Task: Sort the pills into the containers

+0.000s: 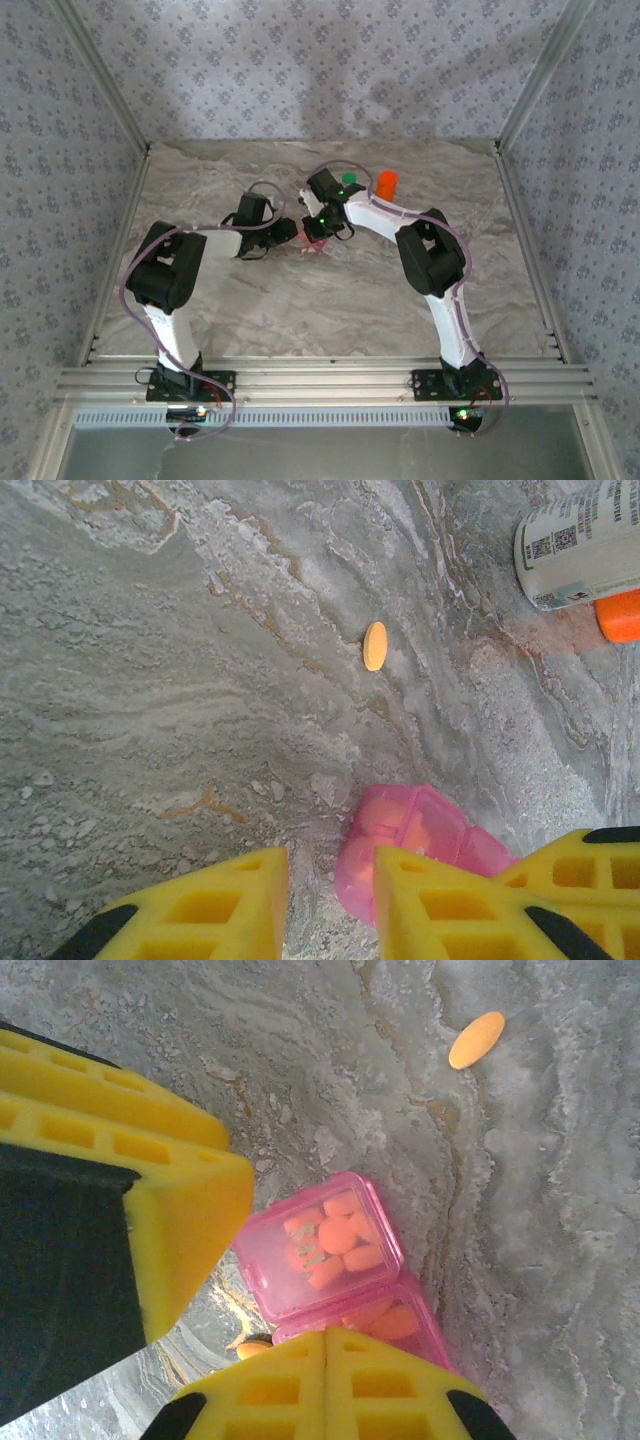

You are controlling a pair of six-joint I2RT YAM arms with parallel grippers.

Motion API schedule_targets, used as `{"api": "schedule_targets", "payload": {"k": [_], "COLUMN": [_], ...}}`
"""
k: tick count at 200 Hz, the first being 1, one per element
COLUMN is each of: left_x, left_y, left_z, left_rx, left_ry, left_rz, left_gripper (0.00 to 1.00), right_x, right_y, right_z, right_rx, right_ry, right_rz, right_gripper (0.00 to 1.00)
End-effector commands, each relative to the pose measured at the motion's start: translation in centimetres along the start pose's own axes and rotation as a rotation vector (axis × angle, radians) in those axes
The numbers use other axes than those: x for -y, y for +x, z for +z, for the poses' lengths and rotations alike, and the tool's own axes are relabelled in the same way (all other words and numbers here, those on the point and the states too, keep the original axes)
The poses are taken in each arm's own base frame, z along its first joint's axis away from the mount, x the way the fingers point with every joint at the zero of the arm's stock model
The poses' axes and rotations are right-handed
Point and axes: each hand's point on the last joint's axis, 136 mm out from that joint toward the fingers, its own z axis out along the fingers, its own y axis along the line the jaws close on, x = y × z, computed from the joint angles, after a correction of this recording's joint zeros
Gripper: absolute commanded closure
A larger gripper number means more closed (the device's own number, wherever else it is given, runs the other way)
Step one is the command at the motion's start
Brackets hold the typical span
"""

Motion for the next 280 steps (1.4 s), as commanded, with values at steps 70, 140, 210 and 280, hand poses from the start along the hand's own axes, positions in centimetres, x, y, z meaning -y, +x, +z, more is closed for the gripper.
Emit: {"api": "schedule_targets", "payload": {"k": [70, 140, 210, 280], "left_x": [1.6, 3.4, 2.2, -4.1], "left_y": [-1.1, -4.2, -1.7, 0.0], "left_z": [-1.2, -10.5, -25.6, -31.9], "left_rx": [0.031, 0.248, 0.826, 1.100], "left_ry": [0.019, -0.116, -0.247, -0.436], "left_rz": [0.037, 0.298, 0.577, 0.444], "left_gripper": [0.73, 0.56, 0.01, 0.01], "right_x": [-0.8, -0.7, 5.4, 19.0], "right_y": [-0.5, 0.7, 8.5, 14.5], "right_z": [-2.9, -13.8, -23.2, -27.3], "right_rx": [0.065, 0.341, 0.676, 0.778], "right_ry": [-0.025, 0.089, 0.512, 1.043], "right_rz": [-0.004, -0.070, -0.093, 0.299], "right_gripper": [1.00, 0.71, 0.00, 0.00]}}
